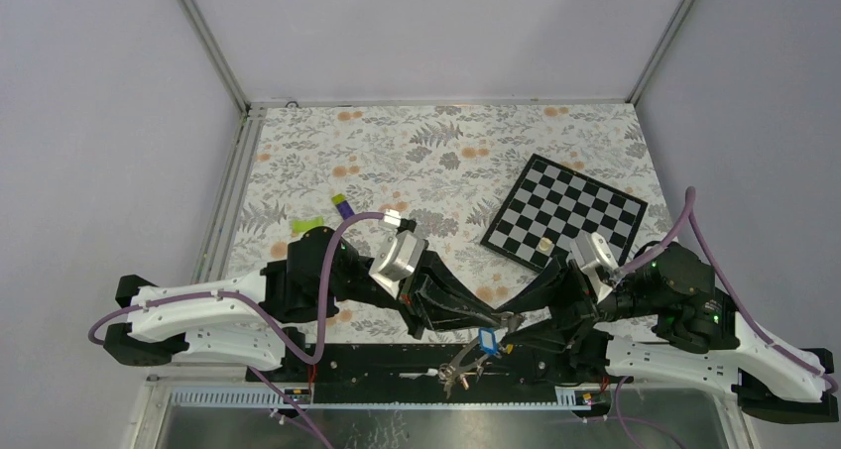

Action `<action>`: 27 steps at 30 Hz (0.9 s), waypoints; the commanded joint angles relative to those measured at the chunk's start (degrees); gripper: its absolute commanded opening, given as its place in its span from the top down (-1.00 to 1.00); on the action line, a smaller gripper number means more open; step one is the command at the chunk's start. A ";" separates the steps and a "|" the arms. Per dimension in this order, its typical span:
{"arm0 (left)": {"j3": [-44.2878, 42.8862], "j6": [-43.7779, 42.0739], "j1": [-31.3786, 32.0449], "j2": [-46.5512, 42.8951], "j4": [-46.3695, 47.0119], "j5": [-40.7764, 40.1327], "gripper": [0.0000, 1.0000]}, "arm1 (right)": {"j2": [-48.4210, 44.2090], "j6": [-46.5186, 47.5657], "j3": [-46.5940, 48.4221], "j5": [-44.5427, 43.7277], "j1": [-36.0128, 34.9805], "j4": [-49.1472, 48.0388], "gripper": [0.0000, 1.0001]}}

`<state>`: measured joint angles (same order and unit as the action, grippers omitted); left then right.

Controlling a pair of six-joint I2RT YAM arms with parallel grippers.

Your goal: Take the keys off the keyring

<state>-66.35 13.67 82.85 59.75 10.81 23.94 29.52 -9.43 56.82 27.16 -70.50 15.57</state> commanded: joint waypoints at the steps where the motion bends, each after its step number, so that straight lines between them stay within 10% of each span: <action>1: -1.59 -0.84 0.24 -1.47 5.10 -1.80 1.00 | 0.46 -2.25 1.56 4.36 0.10 -1.42 0.05; 14: -0.48 -1.02 0.20 -2.07 5.09 -3.85 1.00 | -0.40 -6.11 0.55 10.83 0.10 -5.25 -0.04; 27: -0.36 -1.01 0.13 -1.65 5.80 -3.42 1.00 | -4.81 1.21 -6.50 -13.86 0.10 -12.51 0.10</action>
<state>-66.17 13.32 82.85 59.22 10.81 21.19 23.46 -10.81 51.79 19.99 -70.50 7.40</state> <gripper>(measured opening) 0.019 0.471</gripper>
